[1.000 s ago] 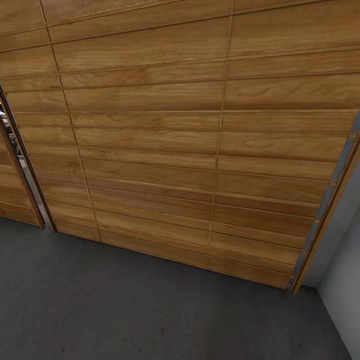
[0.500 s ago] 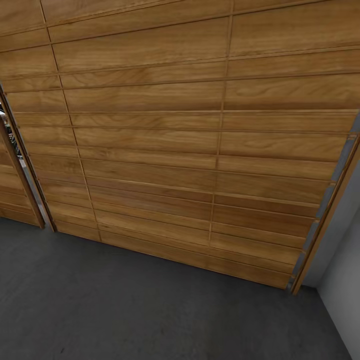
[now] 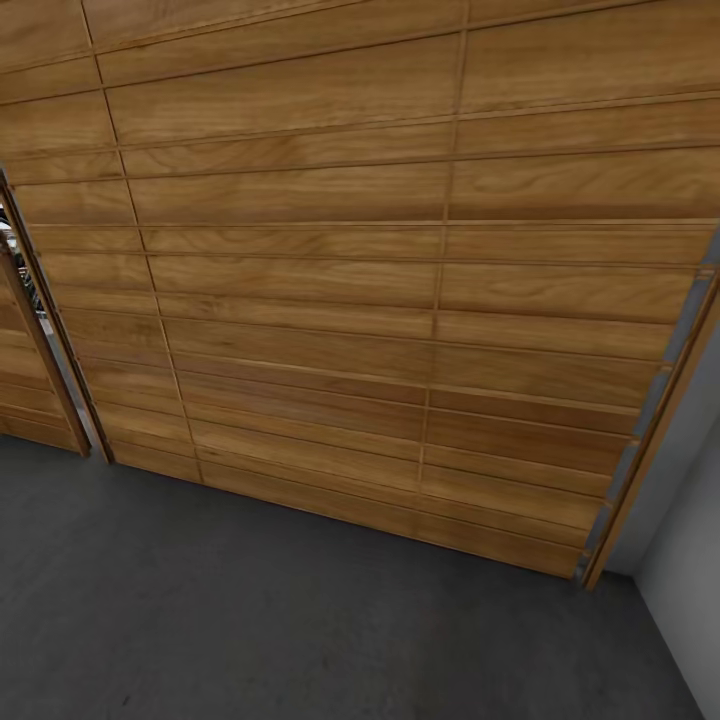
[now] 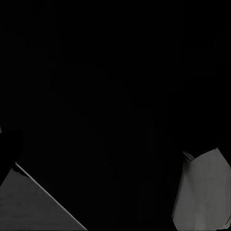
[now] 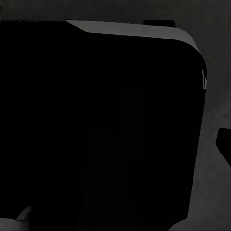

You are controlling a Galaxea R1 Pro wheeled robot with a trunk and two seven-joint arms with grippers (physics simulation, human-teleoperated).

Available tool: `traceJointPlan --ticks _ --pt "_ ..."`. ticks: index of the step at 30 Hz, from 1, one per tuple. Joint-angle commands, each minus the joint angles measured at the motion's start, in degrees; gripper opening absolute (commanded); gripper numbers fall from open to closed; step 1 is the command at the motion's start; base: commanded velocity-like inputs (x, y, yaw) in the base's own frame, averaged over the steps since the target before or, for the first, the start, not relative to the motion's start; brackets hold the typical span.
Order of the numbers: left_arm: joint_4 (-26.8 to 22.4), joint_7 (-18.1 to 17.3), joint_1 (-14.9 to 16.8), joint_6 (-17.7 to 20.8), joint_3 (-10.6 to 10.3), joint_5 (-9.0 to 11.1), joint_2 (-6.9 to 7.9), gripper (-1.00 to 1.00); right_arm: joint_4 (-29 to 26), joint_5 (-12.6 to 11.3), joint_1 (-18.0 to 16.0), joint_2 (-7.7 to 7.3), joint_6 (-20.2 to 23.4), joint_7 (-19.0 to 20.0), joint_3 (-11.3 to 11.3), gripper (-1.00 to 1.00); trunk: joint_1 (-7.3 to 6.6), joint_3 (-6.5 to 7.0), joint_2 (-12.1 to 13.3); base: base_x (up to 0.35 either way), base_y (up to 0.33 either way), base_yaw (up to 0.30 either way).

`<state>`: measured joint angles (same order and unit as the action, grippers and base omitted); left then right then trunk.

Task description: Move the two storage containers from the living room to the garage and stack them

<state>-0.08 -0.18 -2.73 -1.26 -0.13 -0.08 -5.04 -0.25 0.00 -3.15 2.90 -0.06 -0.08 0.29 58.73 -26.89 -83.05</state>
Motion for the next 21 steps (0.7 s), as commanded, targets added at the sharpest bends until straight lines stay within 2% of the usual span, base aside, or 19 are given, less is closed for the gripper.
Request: traceJointPlan --ticks 1,13,19,21 --pt "-0.01 -0.01 0.00 -0.20 -0.02 -0.01 -0.01 1.00 -0.02 0.00 -0.01 0.00 -0.01 -0.01 0.04 1.00 0.00 -0.04 -0.02 0.000 0.000 0.127" --pt "-0.04 -0.02 0.00 -0.37 -0.05 -0.01 0.03 1.00 -0.51 0.08 -0.01 -0.25 -0.48 0.42 0.00 1.00 0.00 0.07 -0.02 0.000 0.000 0.258" --pt "-0.09 0.00 0.00 -0.40 -0.07 -0.01 0.03 1.00 -1.76 0.16 -0.01 -0.26 -0.89 0.17 0.13 1.00 0.00 0.19 -0.02 0.000 0.000 0.290" --pt "-1.04 -0.03 0.02 -0.41 -0.09 -0.01 -0.05 1.00 -3.68 0.09 -0.01 -0.26 -0.91 -0.14 0.15 1.00 0.00 0.24 -0.02 0.000 0.000 0.291"
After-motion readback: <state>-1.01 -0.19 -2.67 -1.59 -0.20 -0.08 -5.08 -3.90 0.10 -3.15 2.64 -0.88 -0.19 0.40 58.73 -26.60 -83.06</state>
